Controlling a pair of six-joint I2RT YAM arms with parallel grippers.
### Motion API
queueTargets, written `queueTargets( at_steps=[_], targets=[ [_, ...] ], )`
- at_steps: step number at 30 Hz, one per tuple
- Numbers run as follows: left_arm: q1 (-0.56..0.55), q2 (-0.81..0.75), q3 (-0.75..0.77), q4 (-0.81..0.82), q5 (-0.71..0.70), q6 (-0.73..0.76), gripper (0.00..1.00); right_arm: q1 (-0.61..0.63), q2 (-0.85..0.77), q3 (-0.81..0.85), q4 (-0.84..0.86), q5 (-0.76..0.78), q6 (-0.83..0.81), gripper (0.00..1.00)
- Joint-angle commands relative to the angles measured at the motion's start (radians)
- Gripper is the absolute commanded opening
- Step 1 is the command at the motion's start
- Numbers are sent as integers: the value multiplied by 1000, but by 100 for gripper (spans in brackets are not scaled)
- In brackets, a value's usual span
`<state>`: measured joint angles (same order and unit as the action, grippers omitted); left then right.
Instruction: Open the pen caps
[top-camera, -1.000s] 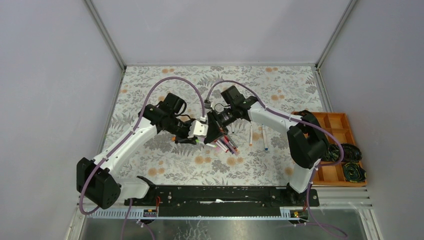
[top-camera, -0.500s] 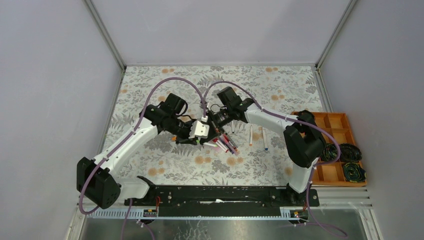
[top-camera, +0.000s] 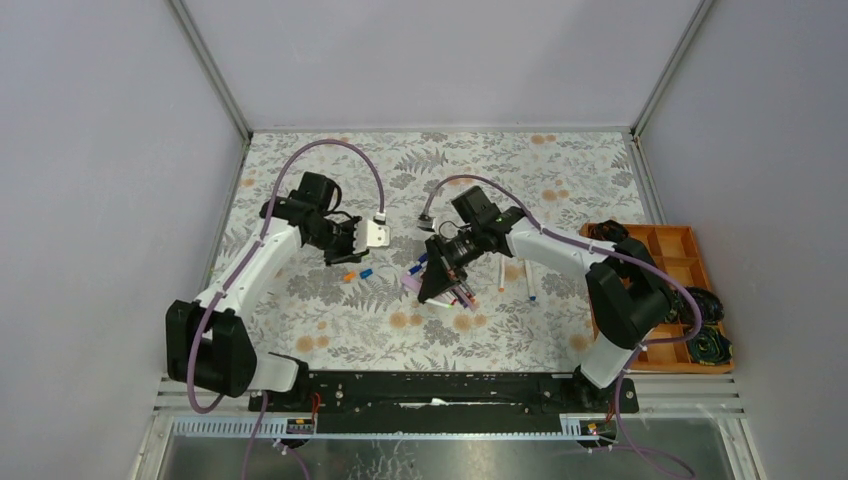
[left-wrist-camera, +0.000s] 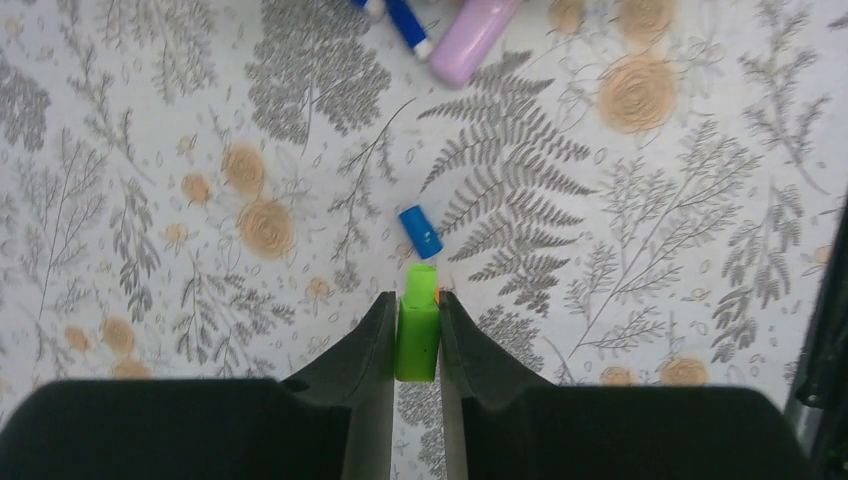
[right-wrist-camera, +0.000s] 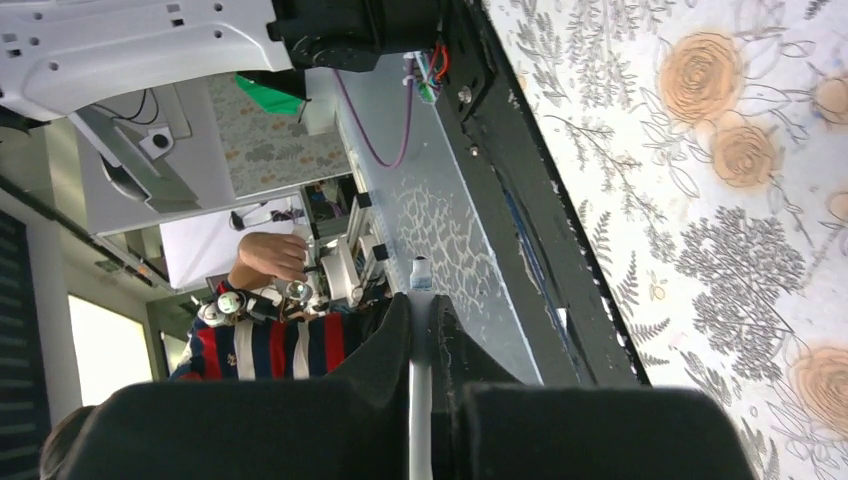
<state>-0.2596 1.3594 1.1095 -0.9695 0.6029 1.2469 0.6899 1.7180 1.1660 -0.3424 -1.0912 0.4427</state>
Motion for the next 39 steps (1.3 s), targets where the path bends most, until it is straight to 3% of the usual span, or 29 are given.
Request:
queueTargets(
  at_steps=[1, 4, 10, 13, 16, 23, 27, 32, 35, 37, 39],
  targets=[
    [46, 18, -4, 84, -46, 59, 0, -36, -59, -9, -83, 54, -50, 0],
    [49, 37, -68, 220, -64, -27, 0, -94, -86, -5, -145, 269, -50, 0],
    [78, 176, -116, 402, -100, -188, 0, -192, -188, -51, -226, 950, 11, 0],
    [110, 240, -107, 434, -100, -232, 3, -206, -229, -101, -218, 1163, 23, 0],
    [132, 289, -96, 452, -90, -265, 11, -217, -228, -142, -190, 1327, 28, 0],
    [135, 344, -106, 465, -76, -298, 35, -223, -120, -166, -103, 1452, 44, 0],
    [135, 370, -106, 464, -79, -310, 43, -223, -65, -152, -69, 1463, 34, 0],
    [135, 353, -69, 394, -34, -312, 54, -222, -40, -158, -41, 1475, 32, 17],
    [140, 318, -12, 317, 23, -324, 72, -222, -34, -164, -34, 1458, 25, 27],
    [146, 293, 40, 249, 64, -331, 92, -222, -37, -162, -38, 1450, 21, 33],
    [154, 266, 103, 192, 90, -360, 98, -222, -52, -157, -44, 1440, 21, 37]
  ],
)
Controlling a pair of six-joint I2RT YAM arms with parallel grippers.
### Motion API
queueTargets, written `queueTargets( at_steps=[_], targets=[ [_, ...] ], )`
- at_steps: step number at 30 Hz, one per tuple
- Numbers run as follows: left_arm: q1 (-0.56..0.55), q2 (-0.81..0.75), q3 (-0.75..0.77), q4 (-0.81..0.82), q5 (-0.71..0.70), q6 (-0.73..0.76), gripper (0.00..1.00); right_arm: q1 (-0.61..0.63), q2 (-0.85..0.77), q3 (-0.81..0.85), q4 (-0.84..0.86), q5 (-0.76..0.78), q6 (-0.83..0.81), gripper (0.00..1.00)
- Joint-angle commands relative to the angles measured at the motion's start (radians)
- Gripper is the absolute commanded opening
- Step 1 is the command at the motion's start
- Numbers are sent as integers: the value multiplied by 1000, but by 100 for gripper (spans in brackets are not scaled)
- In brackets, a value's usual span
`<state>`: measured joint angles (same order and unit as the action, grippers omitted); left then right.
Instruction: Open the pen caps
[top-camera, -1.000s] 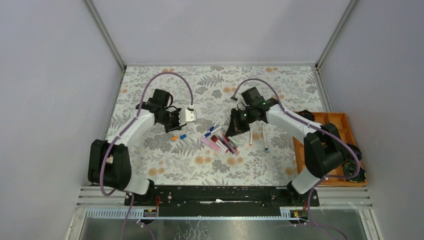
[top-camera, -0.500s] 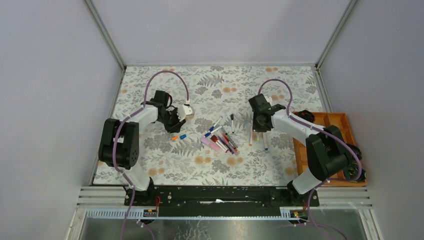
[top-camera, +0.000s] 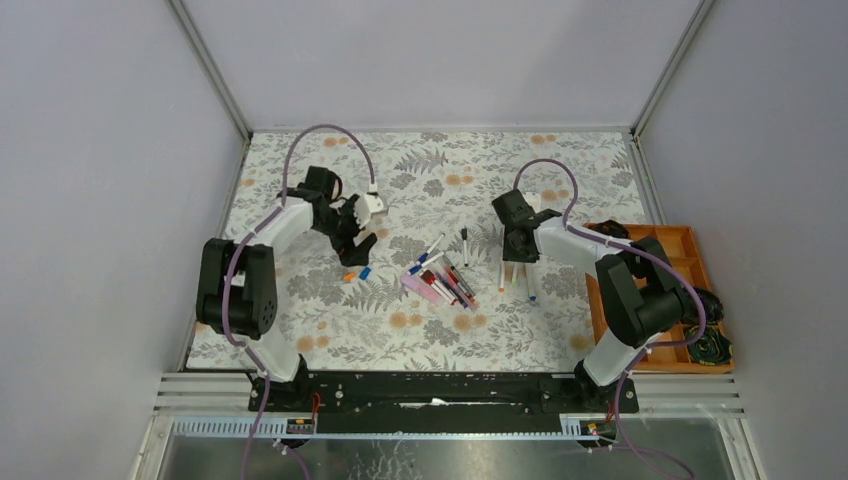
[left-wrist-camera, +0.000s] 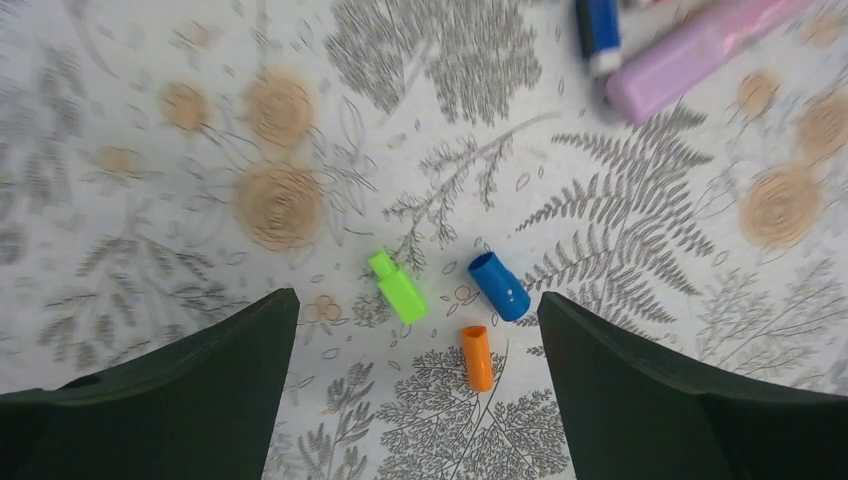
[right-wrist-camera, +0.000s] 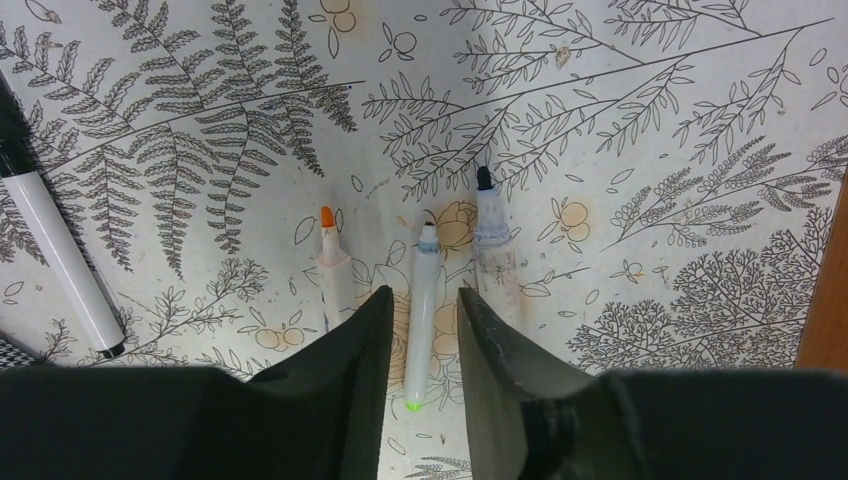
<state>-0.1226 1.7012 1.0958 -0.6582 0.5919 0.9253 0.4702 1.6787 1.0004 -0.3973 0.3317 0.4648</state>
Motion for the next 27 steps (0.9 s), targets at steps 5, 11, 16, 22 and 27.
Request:
queueTargets(
  at_steps=[5, 11, 16, 22, 27],
  targets=[
    [24, -129, 272, -164, 84, -241, 98, -1, -78, 60, -16, 0, -4, 42],
    [30, -242, 306, -121, 15, -388, 98, 49, -30, 189, -1, -88, -36, 47],
    [31, -334, 247, -41, -51, -501, 98, 133, 133, 348, -30, -85, -41, 54],
    [30, -295, 302, -130, -23, -500, 99, 154, 280, 449, -40, -71, -42, 50],
    [30, -295, 297, -138, 6, -500, 98, 157, 328, 450, -32, -58, -54, 47]
  ],
)
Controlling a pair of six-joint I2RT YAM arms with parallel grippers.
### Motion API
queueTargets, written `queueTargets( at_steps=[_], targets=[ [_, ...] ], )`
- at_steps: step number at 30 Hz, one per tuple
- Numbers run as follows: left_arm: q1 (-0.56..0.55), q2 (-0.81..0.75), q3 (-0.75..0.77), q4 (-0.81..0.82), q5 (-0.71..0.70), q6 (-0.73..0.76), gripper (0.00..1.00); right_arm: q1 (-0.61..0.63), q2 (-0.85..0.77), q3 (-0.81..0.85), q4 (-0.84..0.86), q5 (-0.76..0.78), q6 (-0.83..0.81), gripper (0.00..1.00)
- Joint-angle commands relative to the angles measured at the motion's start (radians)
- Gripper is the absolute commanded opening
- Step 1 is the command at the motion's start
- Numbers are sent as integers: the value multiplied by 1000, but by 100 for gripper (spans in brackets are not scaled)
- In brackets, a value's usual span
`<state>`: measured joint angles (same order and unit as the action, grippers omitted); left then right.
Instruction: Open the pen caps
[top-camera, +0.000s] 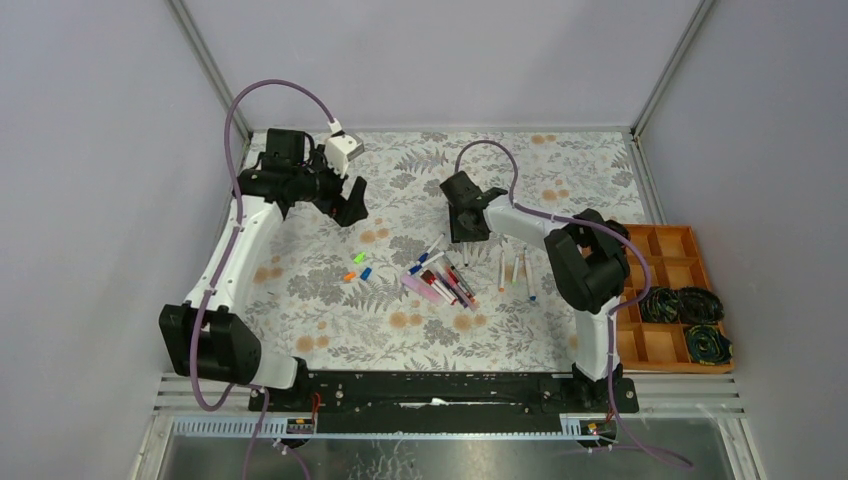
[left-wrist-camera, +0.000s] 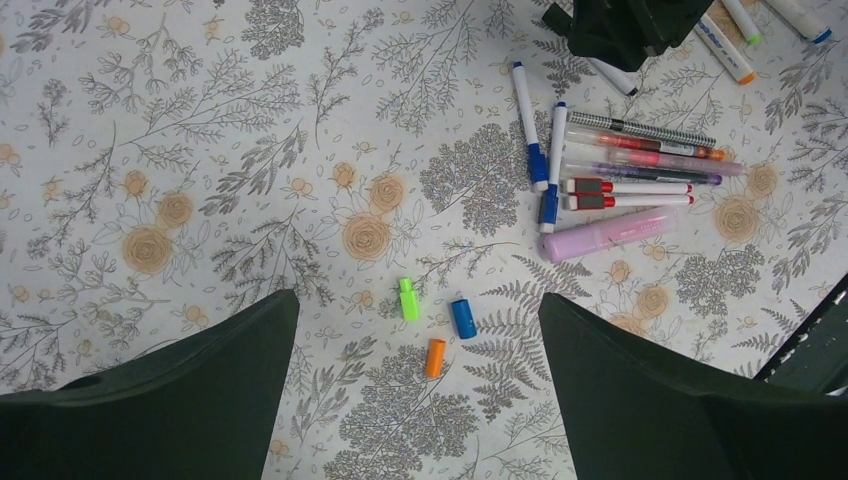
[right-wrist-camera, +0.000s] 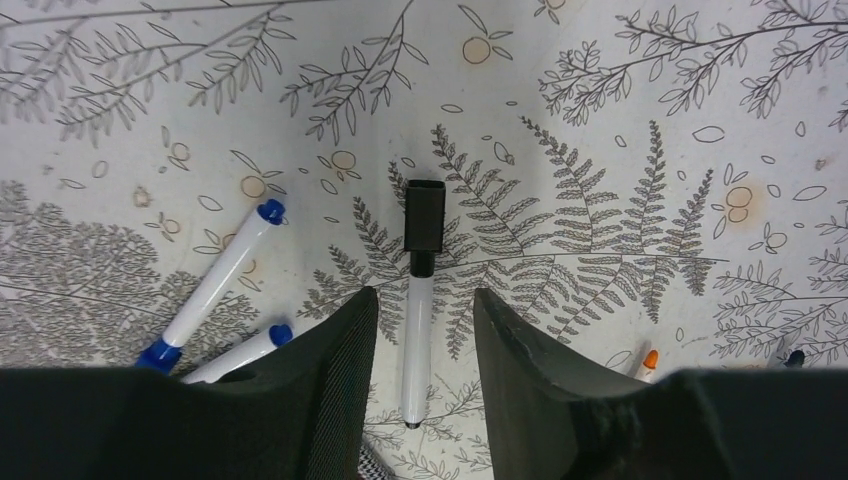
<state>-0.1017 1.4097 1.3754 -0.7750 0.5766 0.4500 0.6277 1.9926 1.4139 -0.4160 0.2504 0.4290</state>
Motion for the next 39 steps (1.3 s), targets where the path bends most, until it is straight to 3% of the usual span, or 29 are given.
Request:
queueTargets(
  at_steps=[1, 7, 12, 15, 18, 21, 25, 29, 34, 39],
  targets=[
    [8, -2, 17, -18, 20, -28, 99, 1, 20, 30, -12, 24, -18, 46],
    [9, -1, 17, -27, 19, -32, 99, 3, 35, -23, 20, 12, -18, 39],
    [8, -10, 4, -33, 47, -16, 99, 3, 15, -63, 58, -17, -29, 25],
    [-2, 0, -8, -33, 51, -19, 99, 3, 9, -66, 66, -48, -48, 22],
    [-26, 7, -32, -34, 41, -9, 99, 2, -5, -62, 62, -64, -64, 3],
    [-57, -6, -70, -33, 57, 22, 99, -2, -58, -54, 55, -123, -88, 0],
    [-111, -26, -126, -33, 91, 98, 99, -6, -153, -37, 26, -312, -123, 0],
    [-158, -61, -189, -72, 185, 265, 99, -10, -241, -42, 27, -655, -125, 0],
    [-234, -82, -205, -114, 213, 366, 99, -6, -251, -38, 19, -1064, -97, 0],
    [-283, -95, -208, -125, 219, 402, 99, 8, -245, -27, 20, -1274, -77, 0]
  ],
)
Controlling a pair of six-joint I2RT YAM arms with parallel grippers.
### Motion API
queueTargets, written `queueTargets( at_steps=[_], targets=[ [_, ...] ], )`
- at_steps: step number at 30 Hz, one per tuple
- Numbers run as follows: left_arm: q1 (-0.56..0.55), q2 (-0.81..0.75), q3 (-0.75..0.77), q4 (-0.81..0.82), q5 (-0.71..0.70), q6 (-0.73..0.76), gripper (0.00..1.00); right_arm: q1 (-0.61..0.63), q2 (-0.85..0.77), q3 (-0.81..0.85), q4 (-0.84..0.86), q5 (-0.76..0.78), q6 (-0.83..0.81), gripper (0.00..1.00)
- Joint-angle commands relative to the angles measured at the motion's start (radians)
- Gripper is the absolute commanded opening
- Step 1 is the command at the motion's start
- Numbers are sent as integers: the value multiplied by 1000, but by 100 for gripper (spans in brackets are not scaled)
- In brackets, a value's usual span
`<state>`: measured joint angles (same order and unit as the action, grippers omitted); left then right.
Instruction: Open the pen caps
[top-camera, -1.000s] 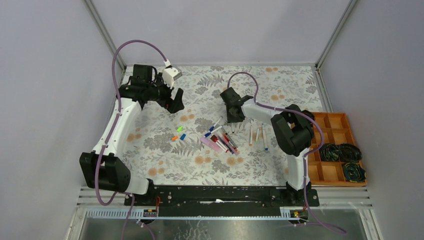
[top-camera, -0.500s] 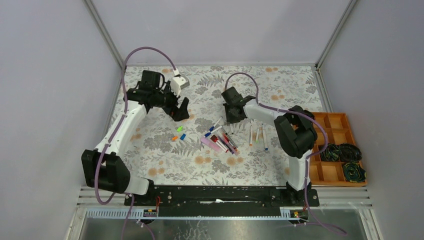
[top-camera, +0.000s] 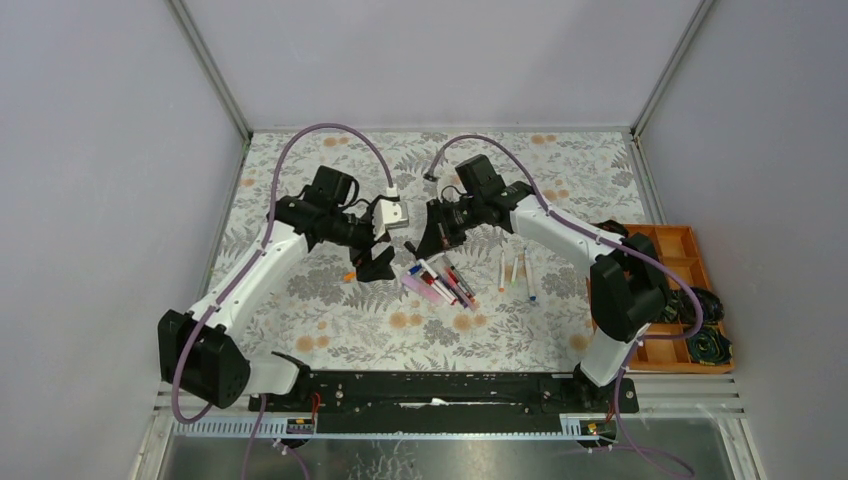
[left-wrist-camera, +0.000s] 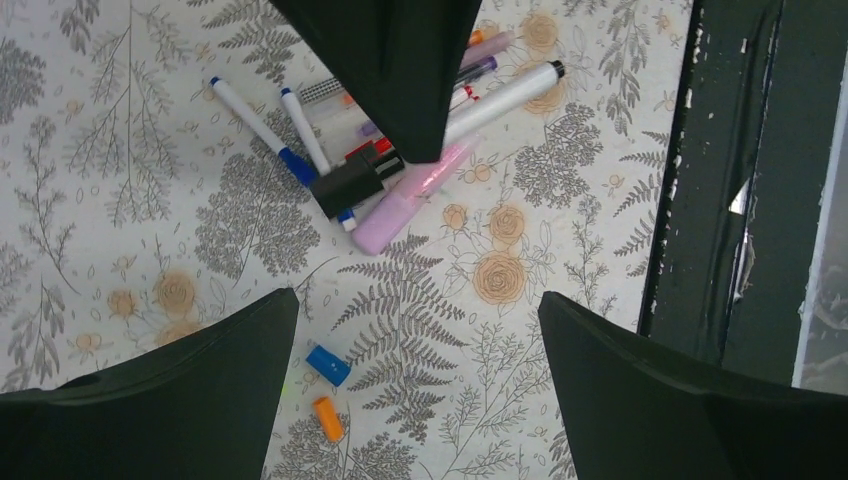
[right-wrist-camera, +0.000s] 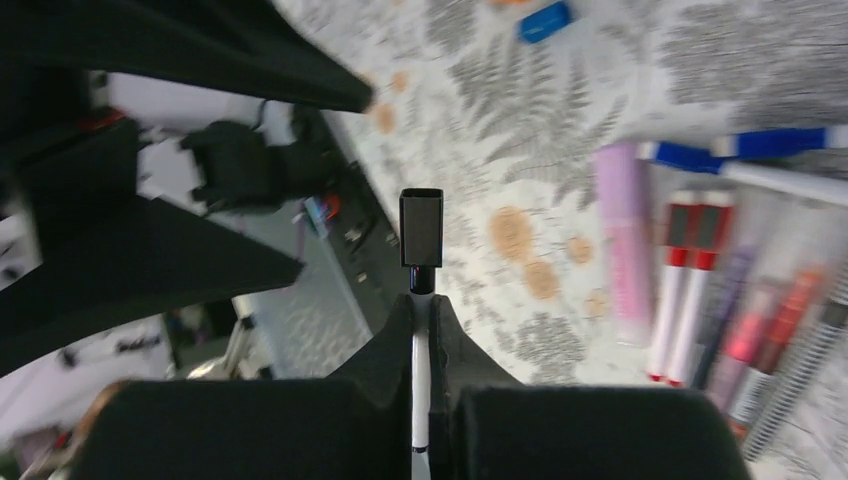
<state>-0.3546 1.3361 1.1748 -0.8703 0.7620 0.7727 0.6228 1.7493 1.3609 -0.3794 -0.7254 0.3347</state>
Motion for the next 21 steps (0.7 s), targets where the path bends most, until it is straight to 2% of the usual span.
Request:
queueTargets(
  at_steps=[1, 5, 8, 11, 14, 16, 19, 21],
  targets=[
    [-43, -21, -7, -32, 30, 84, 97, 22, 3, 36, -22, -327, 16, 0],
    [-80, 17, 22, -83, 11, 112, 85, 47, 32, 91, -76, -394, -18, 0],
    [-86, 47, 45, -105, 18, 120, 81, 58, 61, 121, -132, -418, -57, 0],
    [-91, 42, 42, -105, 40, 138, 77, 69, 80, 126, -142, -429, -68, 0],
    [-103, 31, 43, -105, 59, 149, 68, 72, 94, 135, -141, -434, -64, 0],
    [-111, 23, 41, -105, 65, 157, 59, 72, 98, 137, -132, -438, -54, 0],
    [-120, 14, 35, -105, 70, 168, 39, 72, 107, 145, -117, -447, -37, 0],
    [-125, 16, 30, -105, 70, 174, 21, 72, 108, 145, -93, -455, -17, 10]
  ],
)
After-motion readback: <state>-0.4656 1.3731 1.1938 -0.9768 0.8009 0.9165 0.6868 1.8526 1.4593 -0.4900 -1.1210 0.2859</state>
